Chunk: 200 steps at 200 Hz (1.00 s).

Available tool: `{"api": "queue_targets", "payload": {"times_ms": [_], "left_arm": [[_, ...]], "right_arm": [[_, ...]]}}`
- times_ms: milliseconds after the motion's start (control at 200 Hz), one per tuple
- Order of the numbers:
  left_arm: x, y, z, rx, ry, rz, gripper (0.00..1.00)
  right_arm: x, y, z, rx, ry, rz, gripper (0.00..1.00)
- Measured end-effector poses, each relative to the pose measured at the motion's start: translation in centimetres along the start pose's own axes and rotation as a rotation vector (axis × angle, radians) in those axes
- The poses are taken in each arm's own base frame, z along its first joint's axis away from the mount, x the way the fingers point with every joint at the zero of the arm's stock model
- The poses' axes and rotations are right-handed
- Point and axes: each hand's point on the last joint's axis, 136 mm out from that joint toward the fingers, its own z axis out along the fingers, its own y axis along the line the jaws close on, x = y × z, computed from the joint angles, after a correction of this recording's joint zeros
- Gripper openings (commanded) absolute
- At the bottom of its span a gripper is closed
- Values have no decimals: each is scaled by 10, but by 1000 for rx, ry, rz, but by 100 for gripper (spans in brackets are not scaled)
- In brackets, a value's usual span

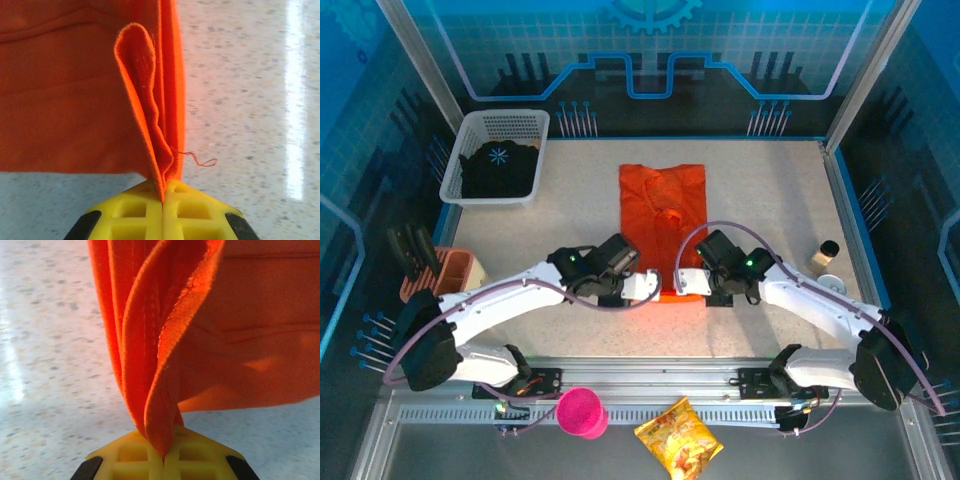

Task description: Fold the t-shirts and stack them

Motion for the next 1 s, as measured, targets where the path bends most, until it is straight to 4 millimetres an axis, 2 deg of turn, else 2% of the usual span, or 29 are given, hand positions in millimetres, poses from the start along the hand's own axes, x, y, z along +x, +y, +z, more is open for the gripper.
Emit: {"api": "queue_targets", "payload": {"times_ms": [205,375,626,1001], "left_arm": [[3,48,4,-72,15,-51,0],[16,74,27,-92,71,-64,0],[31,120,60,-184,142,-104,0],[23,164,62,-334,119,-107,0]], "right_arm": [[-8,-58,-4,144,-27,50,0],[-9,-94,8,214,-20,73,0],[-2,-125,40,292,27,103,0],[0,-166,45,429,37,173,0]]}}
